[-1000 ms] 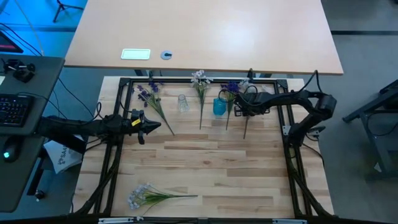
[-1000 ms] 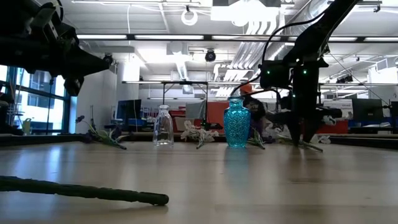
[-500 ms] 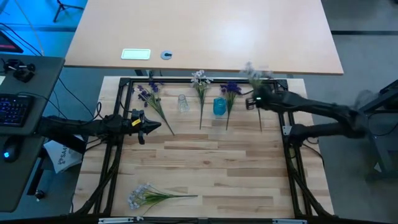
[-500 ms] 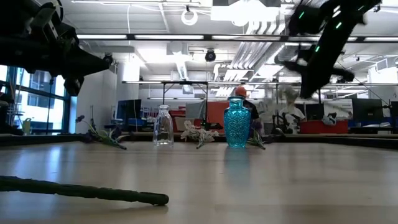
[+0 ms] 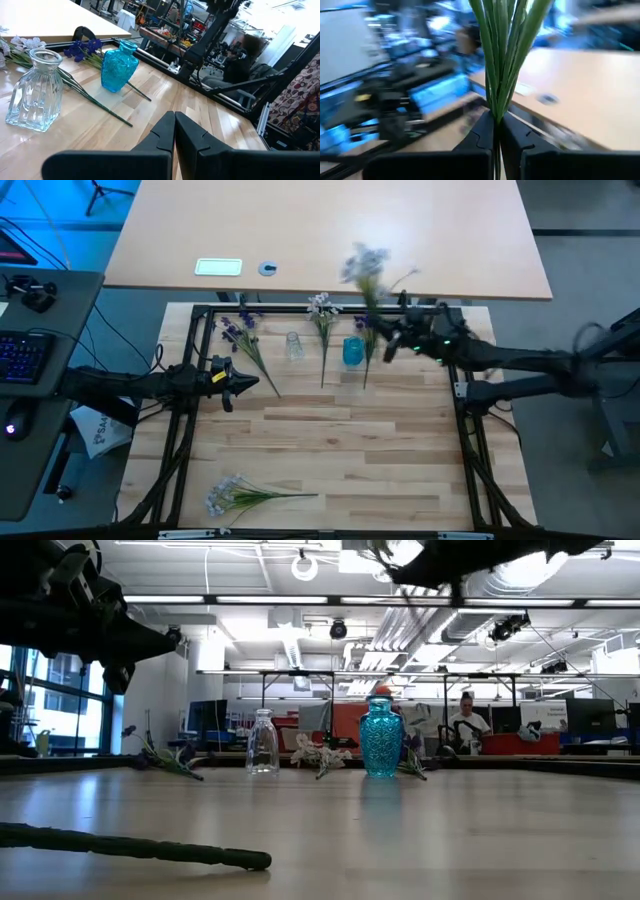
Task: Sort flowers into vase by color
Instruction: Put the right white flowers into the blue vase, then put the top white flowers into the blue vase
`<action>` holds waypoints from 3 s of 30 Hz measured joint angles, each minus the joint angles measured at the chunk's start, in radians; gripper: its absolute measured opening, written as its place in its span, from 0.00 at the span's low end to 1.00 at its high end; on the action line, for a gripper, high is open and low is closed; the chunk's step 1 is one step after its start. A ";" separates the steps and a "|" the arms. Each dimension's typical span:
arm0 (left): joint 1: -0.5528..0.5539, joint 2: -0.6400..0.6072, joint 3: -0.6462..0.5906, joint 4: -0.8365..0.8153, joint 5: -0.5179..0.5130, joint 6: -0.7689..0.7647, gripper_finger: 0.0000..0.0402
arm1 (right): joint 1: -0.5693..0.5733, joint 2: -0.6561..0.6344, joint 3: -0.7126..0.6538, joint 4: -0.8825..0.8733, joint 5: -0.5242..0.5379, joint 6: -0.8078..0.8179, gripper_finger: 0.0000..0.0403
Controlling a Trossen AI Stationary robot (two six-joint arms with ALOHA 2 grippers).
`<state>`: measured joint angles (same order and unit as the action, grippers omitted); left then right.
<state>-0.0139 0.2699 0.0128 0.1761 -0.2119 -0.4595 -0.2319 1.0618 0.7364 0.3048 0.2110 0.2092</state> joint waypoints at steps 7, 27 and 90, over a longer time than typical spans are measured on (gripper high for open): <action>0.000 0.000 0.000 0.000 0.000 0.000 0.00 | -0.054 0.280 0.000 0.501 -0.143 -0.081 0.00; 0.000 0.000 0.000 0.000 0.000 0.000 0.00 | -0.285 0.147 -0.309 0.900 -0.342 0.059 0.00; 0.000 0.000 0.000 0.000 0.000 0.000 0.00 | -0.246 -0.244 -0.167 -0.566 -0.267 -0.081 0.64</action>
<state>-0.0139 0.2699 0.0128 0.1761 -0.2119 -0.4599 -0.4777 0.8175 0.5694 -0.2608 -0.0558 0.1285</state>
